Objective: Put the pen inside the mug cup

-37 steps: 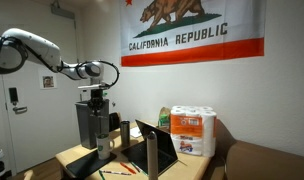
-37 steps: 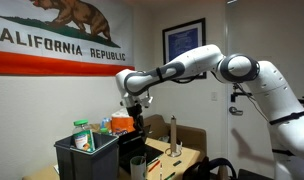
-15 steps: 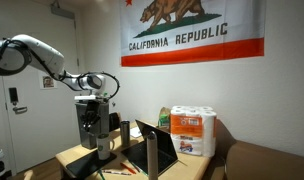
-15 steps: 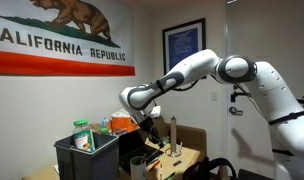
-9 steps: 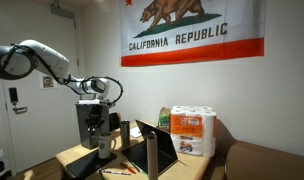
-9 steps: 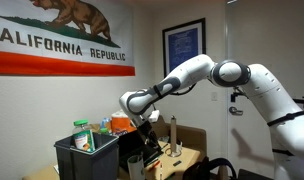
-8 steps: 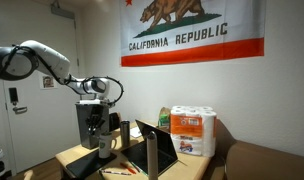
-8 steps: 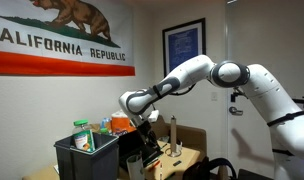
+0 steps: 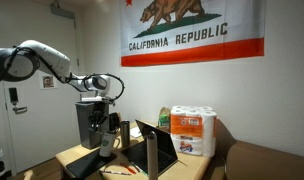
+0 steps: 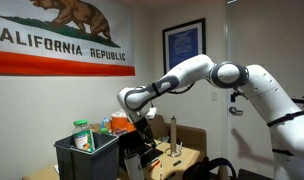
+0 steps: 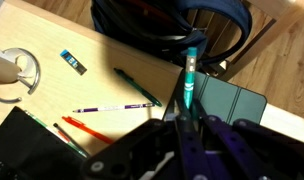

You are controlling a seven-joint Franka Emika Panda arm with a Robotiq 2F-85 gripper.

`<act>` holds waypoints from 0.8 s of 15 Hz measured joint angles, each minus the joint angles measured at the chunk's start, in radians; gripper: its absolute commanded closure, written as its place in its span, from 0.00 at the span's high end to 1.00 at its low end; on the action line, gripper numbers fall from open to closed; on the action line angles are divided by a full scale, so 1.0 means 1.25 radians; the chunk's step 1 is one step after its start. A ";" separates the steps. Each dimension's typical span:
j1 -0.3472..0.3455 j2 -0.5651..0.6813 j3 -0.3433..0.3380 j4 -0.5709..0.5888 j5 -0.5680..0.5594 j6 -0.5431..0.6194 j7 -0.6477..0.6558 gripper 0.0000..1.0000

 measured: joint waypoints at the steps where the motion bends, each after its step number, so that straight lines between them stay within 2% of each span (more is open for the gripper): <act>1: 0.000 0.000 0.000 0.002 0.000 0.000 0.000 0.07; 12: 0.017 -0.008 0.003 0.006 -0.003 0.001 0.000 0.07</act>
